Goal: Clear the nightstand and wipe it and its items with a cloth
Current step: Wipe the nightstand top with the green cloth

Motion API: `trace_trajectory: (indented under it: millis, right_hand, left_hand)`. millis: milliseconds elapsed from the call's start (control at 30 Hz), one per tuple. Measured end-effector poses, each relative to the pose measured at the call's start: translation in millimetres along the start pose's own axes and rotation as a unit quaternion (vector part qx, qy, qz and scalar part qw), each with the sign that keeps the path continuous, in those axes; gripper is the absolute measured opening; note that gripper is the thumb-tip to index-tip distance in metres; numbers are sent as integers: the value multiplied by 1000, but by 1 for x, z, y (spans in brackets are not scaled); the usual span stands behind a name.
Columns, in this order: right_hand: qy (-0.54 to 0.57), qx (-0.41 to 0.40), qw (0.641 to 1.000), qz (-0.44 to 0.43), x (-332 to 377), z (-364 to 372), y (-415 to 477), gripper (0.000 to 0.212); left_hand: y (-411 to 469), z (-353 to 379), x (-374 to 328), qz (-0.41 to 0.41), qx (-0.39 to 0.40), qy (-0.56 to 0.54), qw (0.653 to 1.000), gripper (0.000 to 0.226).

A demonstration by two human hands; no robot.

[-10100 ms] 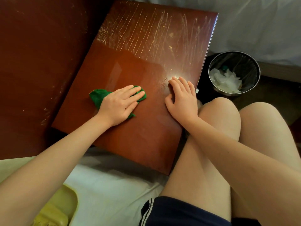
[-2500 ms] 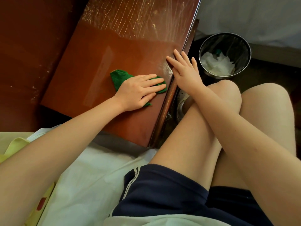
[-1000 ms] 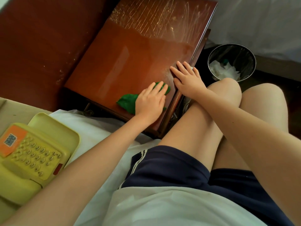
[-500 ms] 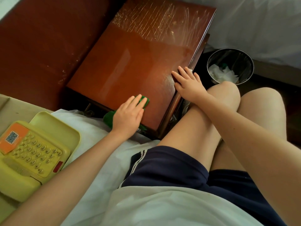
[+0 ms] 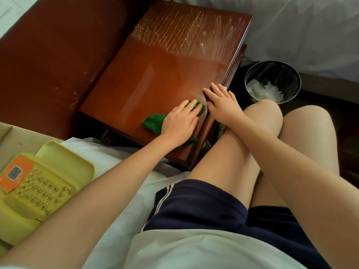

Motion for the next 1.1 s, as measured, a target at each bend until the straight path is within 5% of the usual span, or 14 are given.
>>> trace_trajectory:
  millis: [167, 267, 600, 767, 933, 1100]
  right_hand:
    - [9, -15, 1000, 7, -2, -3, 1, 49]
    - [18, -20, 1000, 7, -4, -2, 1, 48]
    - [45, -33, 998, 34, -8, -1, 7, 50]
    - [51, -35, 997, 37, -11, -2, 6, 51]
    - [44, -52, 996, 49, -14, -2, 6, 51]
    - [48, -51, 995, 65, -13, -2, 7, 53]
  left_hand:
    - [-30, 7, 1, 182, -18, 7, 983, 43]
    - [-30, 9, 20, 206, -29, 31, 978, 43]
    - [52, -3, 45, -89, -25, 10, 996, 47]
    - [90, -5, 26, -127, -14, 5, 992, 48]
    - [95, -7, 6, -48, -24, 22, 998, 46]
    - [57, -3, 3, 126, -31, 7, 992, 43]
Point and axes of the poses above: each hand's wrist, its own y-axis towards the middle knuckle, its own z-axis out of the palm, x = y × z, the point moved 4 cm from there along y, towards the middle knuckle, and after that the axes turned 10 degrees about -z, right-handed, at the moved point
